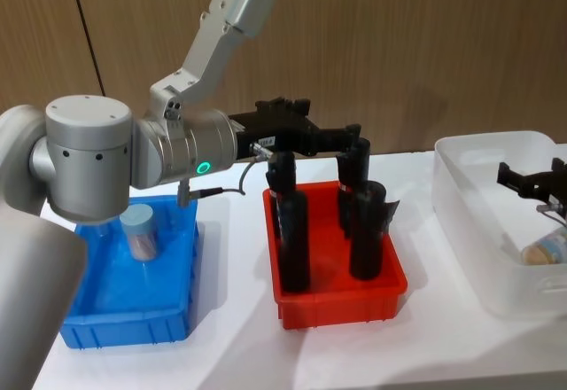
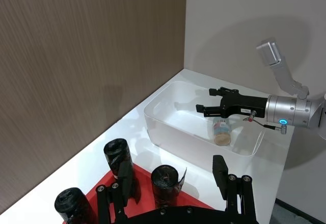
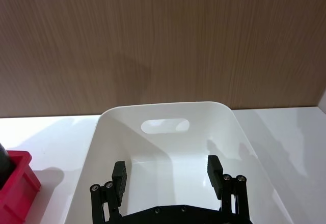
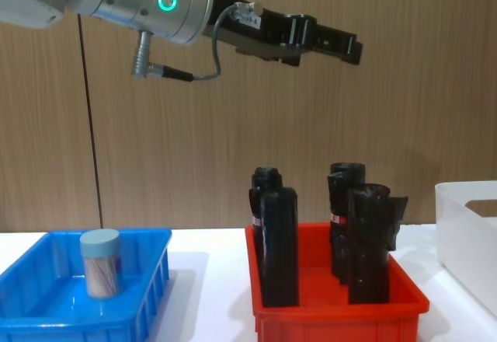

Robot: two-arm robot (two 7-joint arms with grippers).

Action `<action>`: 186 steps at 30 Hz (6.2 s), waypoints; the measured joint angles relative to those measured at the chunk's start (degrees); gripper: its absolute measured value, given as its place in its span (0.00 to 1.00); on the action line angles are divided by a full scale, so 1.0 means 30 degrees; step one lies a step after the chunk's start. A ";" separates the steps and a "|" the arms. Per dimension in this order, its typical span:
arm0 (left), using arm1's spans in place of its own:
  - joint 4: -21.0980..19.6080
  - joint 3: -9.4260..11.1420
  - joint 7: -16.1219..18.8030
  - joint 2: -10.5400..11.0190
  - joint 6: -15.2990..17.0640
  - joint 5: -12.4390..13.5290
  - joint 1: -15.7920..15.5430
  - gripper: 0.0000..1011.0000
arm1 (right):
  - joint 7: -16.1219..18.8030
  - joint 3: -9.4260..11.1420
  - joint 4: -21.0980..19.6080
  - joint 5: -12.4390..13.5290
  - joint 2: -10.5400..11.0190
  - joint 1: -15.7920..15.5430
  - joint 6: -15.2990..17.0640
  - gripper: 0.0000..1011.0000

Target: Pick the cotton swabs from the blue box and place them into the white box.

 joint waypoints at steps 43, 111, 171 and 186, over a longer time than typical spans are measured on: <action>-0.0996 0.0472 0.3229 0.1037 -0.3742 0.0516 0.2763 0.99 | -0.0317 -0.0708 -0.4119 0.0223 0.0268 -0.3059 -0.0912 0.99; -0.3393 0.1569 1.1044 0.3530 -1.2756 0.1807 0.9413 0.99 | -0.1181 -0.2900 -1.3952 0.0472 0.0854 -1.0671 -0.3292 0.99; -0.3392 0.1571 1.1041 0.3529 -1.2756 0.1808 0.9411 0.99 | 0.8556 -0.3030 -0.0912 0.1011 -0.1138 -0.1524 -0.3917 0.99; -0.3391 0.1571 1.1041 0.3528 -1.2755 0.1808 0.9412 0.99 | 0.8577 -0.3384 0.2727 0.0562 -0.2003 0.0799 -0.4751 0.99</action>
